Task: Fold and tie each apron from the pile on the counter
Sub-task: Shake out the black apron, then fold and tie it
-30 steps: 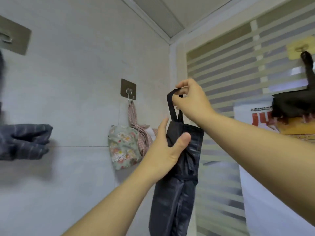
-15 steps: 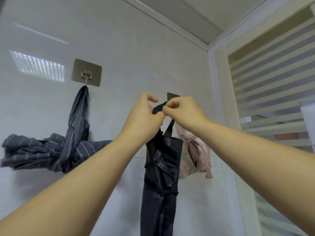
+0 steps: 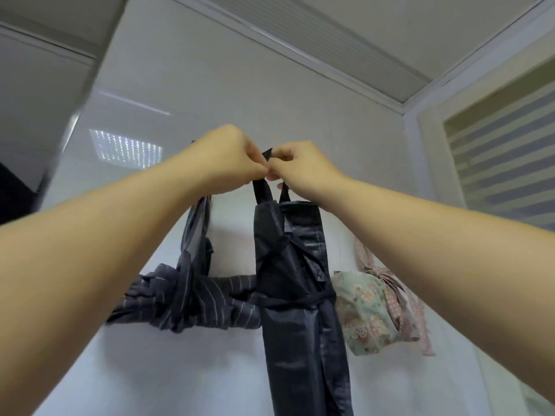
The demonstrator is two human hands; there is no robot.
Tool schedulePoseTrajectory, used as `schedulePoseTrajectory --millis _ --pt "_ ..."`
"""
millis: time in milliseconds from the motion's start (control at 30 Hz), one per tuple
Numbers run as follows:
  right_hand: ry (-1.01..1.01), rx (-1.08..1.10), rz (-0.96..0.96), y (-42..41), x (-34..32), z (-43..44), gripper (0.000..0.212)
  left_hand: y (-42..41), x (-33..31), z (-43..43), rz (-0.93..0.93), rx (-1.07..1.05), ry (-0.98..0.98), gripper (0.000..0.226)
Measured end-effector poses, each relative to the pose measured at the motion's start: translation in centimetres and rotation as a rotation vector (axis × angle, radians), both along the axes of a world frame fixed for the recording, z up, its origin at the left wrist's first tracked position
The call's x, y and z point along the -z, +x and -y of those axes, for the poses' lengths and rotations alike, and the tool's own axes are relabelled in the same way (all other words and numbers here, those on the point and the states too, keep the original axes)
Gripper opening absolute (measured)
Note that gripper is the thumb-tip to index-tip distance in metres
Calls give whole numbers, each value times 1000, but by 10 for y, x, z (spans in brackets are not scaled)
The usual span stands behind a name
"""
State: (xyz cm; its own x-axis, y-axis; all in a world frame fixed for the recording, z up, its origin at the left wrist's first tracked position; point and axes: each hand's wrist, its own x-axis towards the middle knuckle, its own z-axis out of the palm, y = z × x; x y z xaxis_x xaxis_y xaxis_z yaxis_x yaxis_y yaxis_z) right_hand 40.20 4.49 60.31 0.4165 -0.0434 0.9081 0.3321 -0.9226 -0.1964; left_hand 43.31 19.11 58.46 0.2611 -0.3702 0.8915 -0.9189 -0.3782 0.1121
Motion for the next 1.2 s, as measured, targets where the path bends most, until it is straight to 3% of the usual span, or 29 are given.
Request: schedulePoseTrajectory --millis 167,467,600,700,767,900,1000,1100,1200 --pt "-53 -67 -54 17 -13 -33 15 15 -8 -34 -89 44 -143 14" --pt "-52 -118 -122 51 -8 -54 14 59 2 -44 -118 -52 -202 14" --pt "-59 -93 -166 57 -3 -51 22 70 7 -41 -121 -81 -163 14" --pt "45 -154 -264 53 10 -49 25 71 15 -36 -149 -66 -91 12" --pt "100 -156 -277 47 19 -49 30 71 21 -34 -161 -78 -60 16" --pt "138 -67 -77 27 55 -52 51 62 35 -34 -114 -141 -34 7" --pt "273 -173 -80 8 109 -59 82 53 54 -35 -91 -181 -16 9" --pt "488 -343 -61 -6 158 -64 100 46 77 -31 -59 -302 47 12" --pt "526 -364 -70 -5 195 -66 94 43 92 -24 39 -383 57 11"
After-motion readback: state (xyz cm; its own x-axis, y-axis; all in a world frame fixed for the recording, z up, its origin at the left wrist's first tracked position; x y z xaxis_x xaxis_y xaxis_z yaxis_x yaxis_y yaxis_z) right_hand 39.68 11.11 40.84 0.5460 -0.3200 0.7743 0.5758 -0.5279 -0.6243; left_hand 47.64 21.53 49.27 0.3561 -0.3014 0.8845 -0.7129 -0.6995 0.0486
